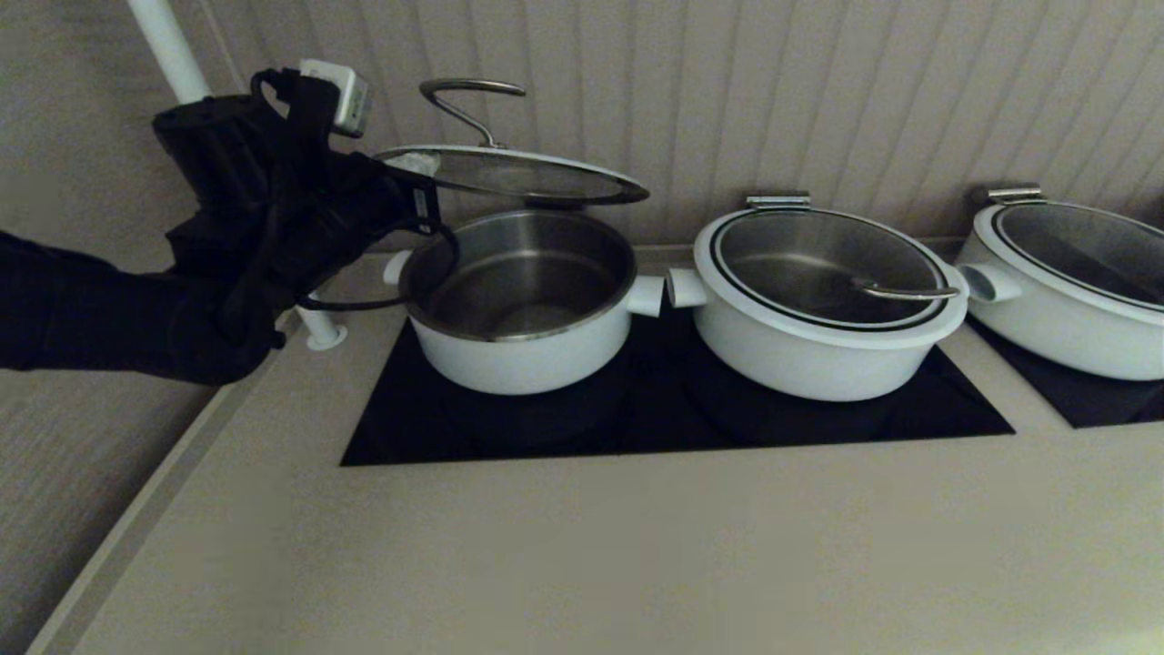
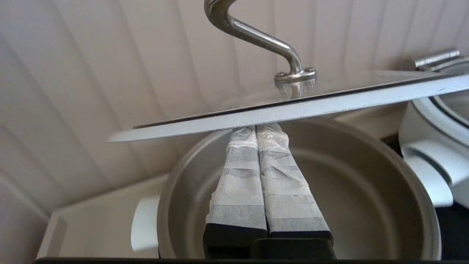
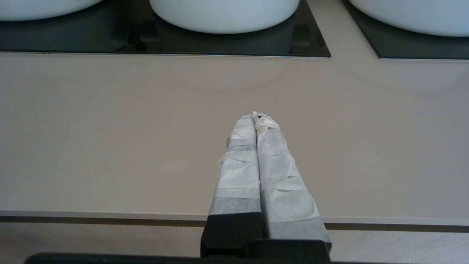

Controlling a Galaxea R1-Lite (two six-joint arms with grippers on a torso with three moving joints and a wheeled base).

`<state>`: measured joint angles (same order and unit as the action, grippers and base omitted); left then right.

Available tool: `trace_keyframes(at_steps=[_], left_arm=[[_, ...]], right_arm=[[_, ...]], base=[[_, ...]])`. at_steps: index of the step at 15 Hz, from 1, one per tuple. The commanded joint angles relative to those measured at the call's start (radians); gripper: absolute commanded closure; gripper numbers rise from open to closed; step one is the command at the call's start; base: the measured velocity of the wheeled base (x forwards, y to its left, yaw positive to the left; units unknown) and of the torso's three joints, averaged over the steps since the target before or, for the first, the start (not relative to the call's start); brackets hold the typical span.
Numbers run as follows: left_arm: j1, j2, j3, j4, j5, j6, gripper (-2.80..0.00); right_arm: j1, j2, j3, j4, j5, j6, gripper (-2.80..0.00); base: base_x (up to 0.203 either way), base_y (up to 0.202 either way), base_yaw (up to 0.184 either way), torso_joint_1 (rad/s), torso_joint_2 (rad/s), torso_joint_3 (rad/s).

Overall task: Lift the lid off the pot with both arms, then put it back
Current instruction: Open the pot lid completely

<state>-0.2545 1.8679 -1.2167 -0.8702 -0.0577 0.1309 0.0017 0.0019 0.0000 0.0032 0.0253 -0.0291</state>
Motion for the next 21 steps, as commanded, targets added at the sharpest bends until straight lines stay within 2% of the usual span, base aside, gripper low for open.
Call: trace_keyframes(at_steps=[1,9,21], left_arm=[[0.000,0.038,-0.038,-0.004,-0.001,0.001,0.00],[0.000,0.109,-0.195,0.004,-0.002,0.001,0.00],[0.000,0.126,-0.301,0.004,-0.002,0.027,0.00]], right_arm=[[0.000,0.000,0.000,0.000,0.001,-0.001,0.00],[0.001,0.001,0.000,0.000,0.001,-0.001,0.00],[0.000,0.000,0.000,0.000,0.001,-0.001,0.00]], base=[[0.000,0.000,0.000,0.000,0.00,0.000],[0.000,0.000,0.000,0.000,0.00,0.000],[0.000,0.000,0.000,0.000,0.00,0.000]])
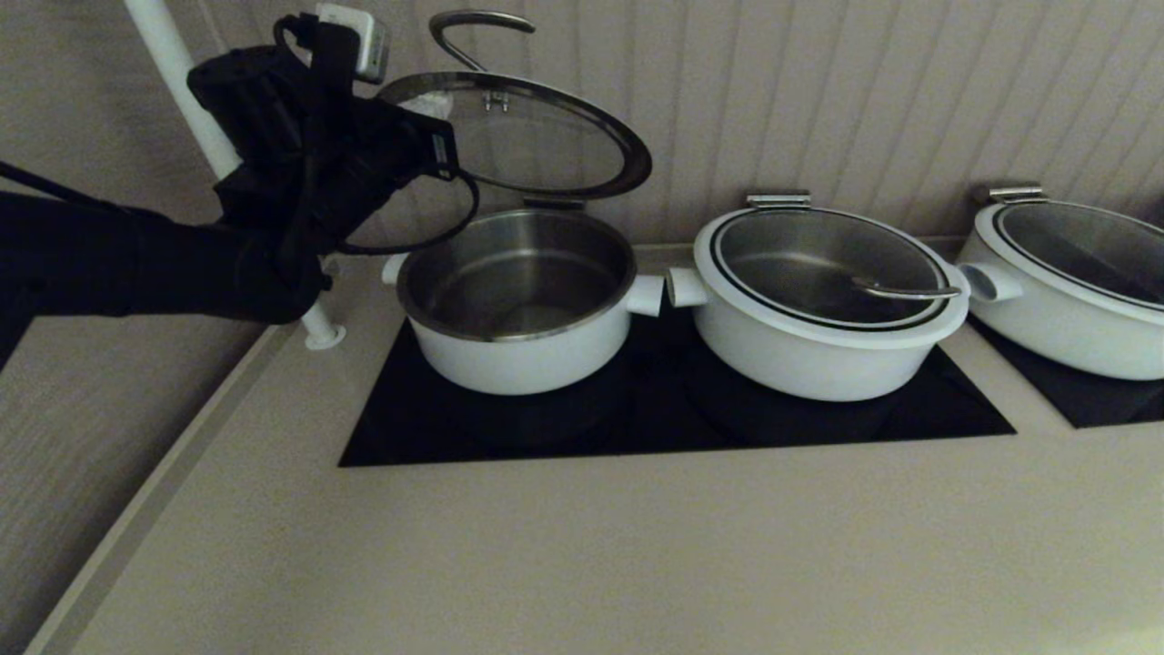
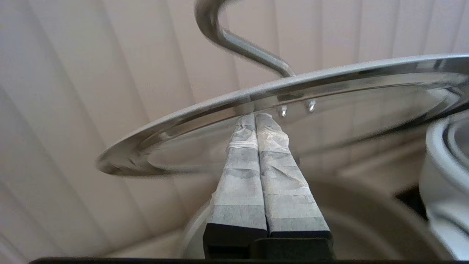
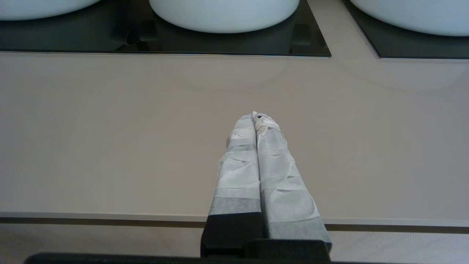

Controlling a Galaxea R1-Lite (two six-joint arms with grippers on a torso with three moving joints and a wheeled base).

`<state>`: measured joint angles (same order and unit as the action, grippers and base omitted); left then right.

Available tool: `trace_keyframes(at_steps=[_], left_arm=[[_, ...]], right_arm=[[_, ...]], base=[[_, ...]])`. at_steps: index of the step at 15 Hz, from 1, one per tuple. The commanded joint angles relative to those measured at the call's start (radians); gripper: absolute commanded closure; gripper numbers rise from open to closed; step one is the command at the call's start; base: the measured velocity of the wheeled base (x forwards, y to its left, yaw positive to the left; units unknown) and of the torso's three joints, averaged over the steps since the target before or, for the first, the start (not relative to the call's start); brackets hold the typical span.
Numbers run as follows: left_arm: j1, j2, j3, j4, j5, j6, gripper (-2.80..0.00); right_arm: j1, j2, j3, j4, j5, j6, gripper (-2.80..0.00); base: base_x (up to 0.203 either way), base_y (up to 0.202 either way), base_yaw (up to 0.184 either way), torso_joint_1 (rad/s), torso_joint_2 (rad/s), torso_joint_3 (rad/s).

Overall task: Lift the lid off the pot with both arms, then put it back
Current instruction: Open the pot lid completely

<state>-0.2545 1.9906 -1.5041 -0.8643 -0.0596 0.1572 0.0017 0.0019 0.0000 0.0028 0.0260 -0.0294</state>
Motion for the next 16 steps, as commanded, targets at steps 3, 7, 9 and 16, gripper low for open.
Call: trace_keyframes(at_steps=[3,7,9,16], left_arm=[[0.000,0.028,-0.068,-0.002,0.000,0.002,0.00],[0.000,0.050,-0.121,-0.001,0.000,0.012,0.00],[0.001,0.061,-0.142,-0.001,0.000,0.012,0.00],[0.001,0.079,-0.146,-0.009,0.001,0.012,0.00]], right_arm=[[0.000,0.001,0.000,0.000,0.000,0.000,0.00],[0.000,0.000,0.000,0.000,0.000,-0.001,0.00],[0.001,0.000,0.000,0.000,0.000,-0.001,0.00],[0.000,0.001,0.000,0.000,0.000,0.000,0.00]], base=[[0.000,0.000,0.000,0.000,0.00,0.000],[0.000,0.000,0.000,0.000,0.00,0.000],[0.000,0.000,0.000,0.000,0.00,0.000],[0.000,0.000,0.000,0.000,0.00,0.000]])
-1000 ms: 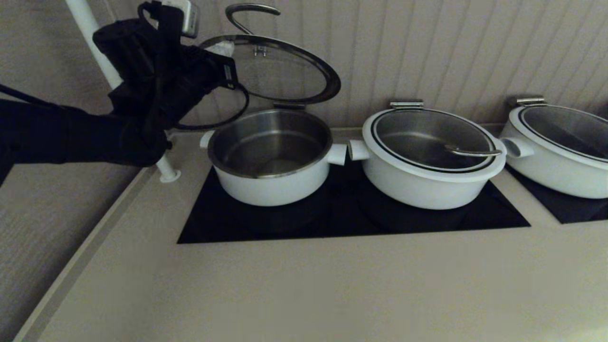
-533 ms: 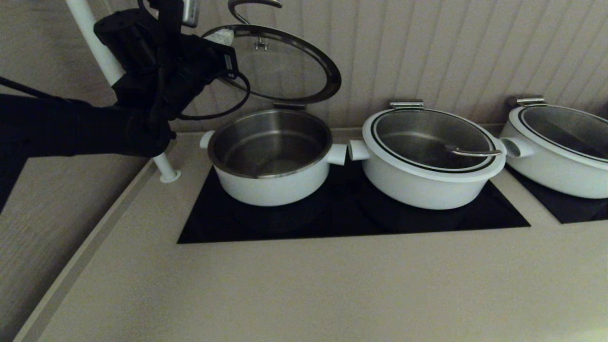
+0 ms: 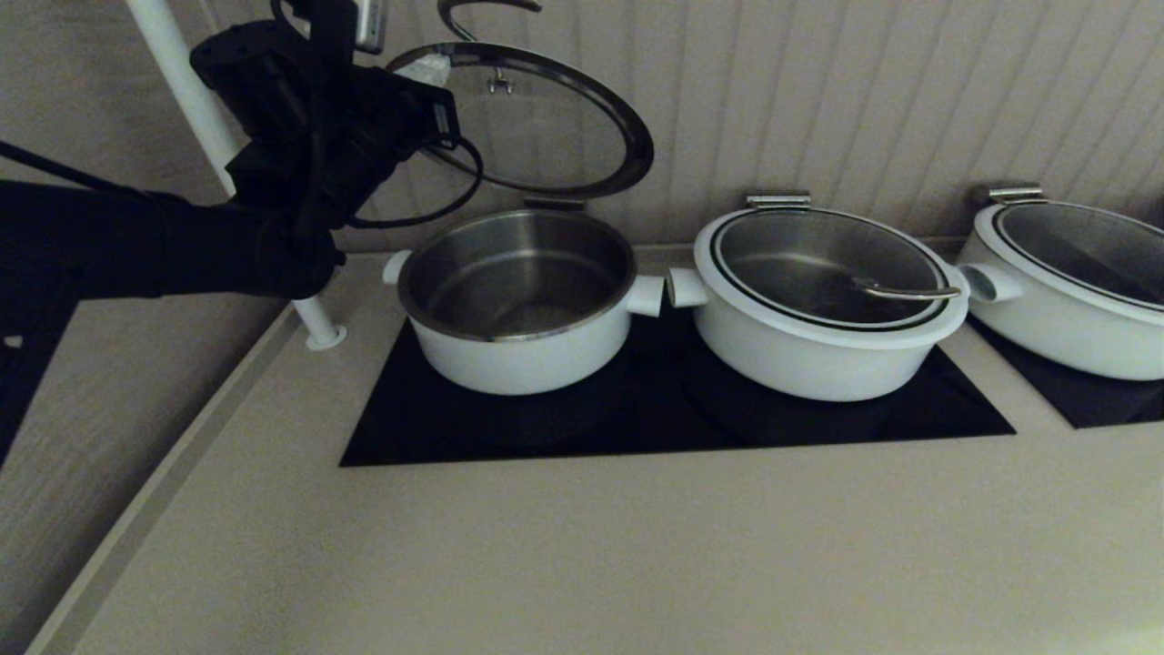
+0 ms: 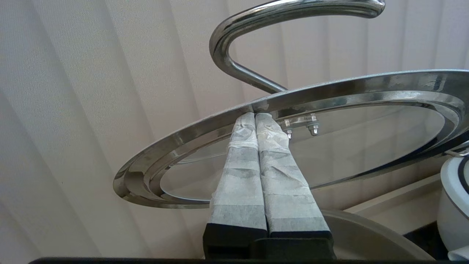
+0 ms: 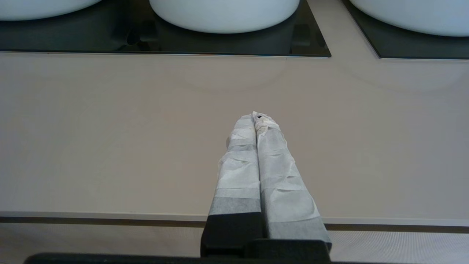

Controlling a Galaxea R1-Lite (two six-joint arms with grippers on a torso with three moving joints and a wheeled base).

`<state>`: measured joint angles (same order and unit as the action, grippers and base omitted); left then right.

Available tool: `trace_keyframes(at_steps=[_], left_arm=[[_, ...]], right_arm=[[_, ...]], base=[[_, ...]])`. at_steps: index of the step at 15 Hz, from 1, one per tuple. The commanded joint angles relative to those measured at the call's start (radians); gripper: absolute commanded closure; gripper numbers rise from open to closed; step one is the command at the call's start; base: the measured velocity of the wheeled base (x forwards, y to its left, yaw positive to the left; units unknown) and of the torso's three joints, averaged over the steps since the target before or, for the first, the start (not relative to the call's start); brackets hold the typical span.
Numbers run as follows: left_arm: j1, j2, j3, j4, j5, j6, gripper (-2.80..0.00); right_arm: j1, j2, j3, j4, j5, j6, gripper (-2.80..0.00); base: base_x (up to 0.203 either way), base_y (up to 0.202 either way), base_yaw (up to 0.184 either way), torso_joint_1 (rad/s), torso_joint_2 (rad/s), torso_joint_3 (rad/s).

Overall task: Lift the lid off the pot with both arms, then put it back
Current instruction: Open the pot lid completely

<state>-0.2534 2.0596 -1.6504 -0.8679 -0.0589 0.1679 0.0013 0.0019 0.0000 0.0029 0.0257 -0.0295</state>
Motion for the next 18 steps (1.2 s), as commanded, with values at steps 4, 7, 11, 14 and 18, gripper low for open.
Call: trace_keyframes(at_steps=[4,7,11,14,18], left_arm=[[-0.001,0.030,-0.046,-0.005,0.001,0.001,0.00],[-0.001,0.067,-0.125,0.002,0.001,0.001,0.00],[-0.001,0.099,-0.181,0.004,0.001,0.001,0.00],[-0.001,0.108,-0.189,0.005,0.001,0.001,0.00],[0.000,0.105,-0.187,0.006,0.001,0.001,0.00]], right_arm=[[0.002,0.000,0.000,0.000,0.000,0.000,0.00],[0.000,0.000,0.000,0.000,0.000,-0.001,0.00],[0.000,0.000,0.000,0.000,0.000,-0.001,0.00],[0.000,0.001,0.000,0.000,0.000,-0.001,0.00],[0.000,0.001,0.000,0.000,0.000,0.000,0.00]], base=[[0.000,0.000,0.000,0.000,0.00,0.000],[0.000,0.000,0.000,0.000,0.00,0.000],[0.000,0.000,0.000,0.000,0.00,0.000],[0.000,0.000,0.000,0.000,0.00,0.000],[0.000,0.000,0.000,0.000,0.00,0.000]])
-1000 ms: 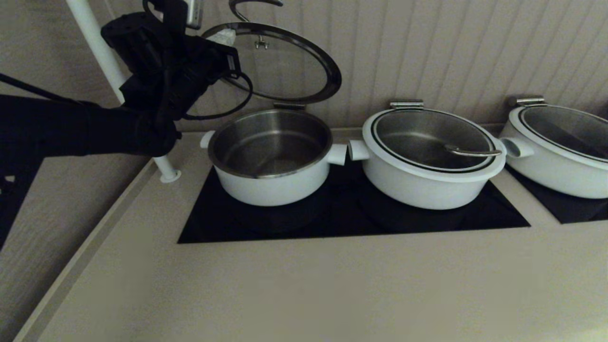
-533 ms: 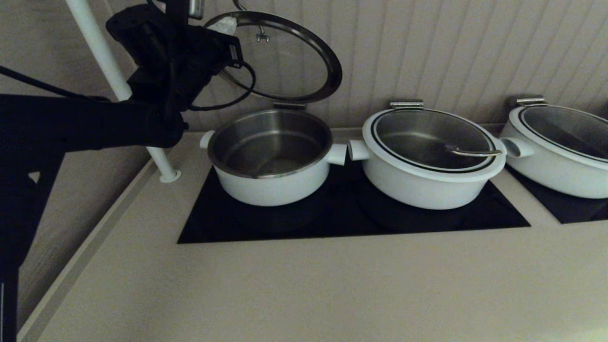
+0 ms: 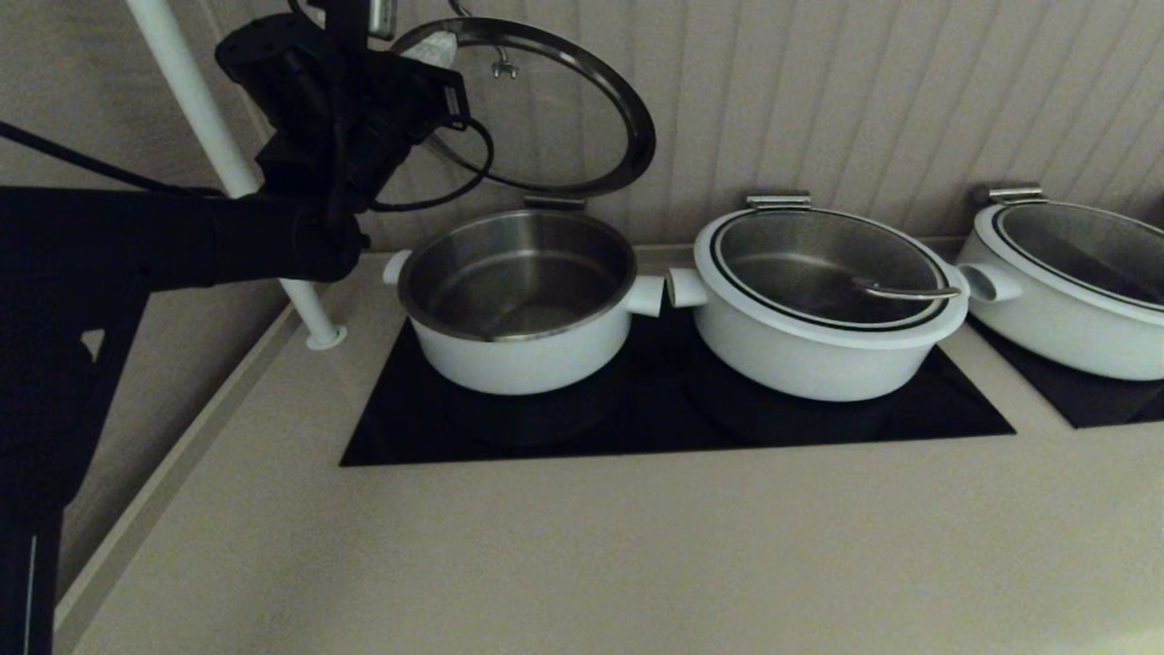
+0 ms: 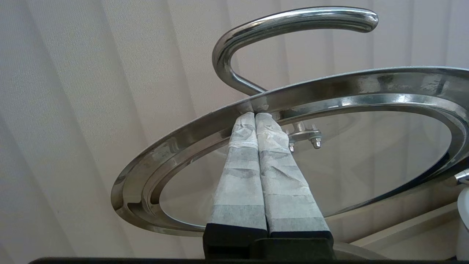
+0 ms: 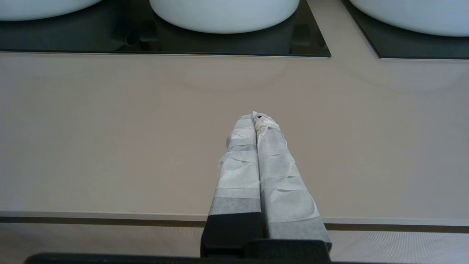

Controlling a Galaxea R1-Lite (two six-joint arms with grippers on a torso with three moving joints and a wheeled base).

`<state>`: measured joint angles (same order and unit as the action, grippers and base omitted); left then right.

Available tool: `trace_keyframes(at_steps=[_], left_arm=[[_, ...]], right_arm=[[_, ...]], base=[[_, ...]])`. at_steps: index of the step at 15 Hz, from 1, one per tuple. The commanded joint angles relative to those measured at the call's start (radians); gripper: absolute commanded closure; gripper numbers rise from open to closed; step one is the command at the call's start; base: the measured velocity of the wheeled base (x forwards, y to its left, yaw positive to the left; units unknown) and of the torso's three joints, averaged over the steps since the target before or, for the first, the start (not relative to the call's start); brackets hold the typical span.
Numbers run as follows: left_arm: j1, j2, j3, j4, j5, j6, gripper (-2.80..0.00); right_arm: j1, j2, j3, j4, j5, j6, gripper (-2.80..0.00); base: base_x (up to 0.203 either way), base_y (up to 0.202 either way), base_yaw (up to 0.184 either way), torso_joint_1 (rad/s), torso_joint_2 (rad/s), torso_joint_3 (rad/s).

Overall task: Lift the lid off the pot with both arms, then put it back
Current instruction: Open the pot lid completely

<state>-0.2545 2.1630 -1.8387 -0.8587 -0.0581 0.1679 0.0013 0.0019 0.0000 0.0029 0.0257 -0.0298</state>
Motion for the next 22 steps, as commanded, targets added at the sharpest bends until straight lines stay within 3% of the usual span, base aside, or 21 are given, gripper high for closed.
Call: trace_keyframes(at_steps=[1,11,22], left_arm=[[0.001,-0.003,0.006,-0.003,0.000,0.001,0.00],[0.001,-0.056,0.019,0.033,-0.001,0.010,0.00],[0.001,-0.172,0.233,0.029,-0.002,0.015,0.00]], right_arm=[[0.000,0.000,0.000,0.000,0.000,-0.001,0.00],[0.000,0.001,0.000,0.000,0.000,0.000,0.00],[0.000,0.000,0.000,0.000,0.000,-0.001,0.00]], base=[[0.000,0.000,0.000,0.000,0.00,0.000],[0.000,0.000,0.000,0.000,0.00,0.000],[0.000,0.000,0.000,0.000,0.00,0.000]])
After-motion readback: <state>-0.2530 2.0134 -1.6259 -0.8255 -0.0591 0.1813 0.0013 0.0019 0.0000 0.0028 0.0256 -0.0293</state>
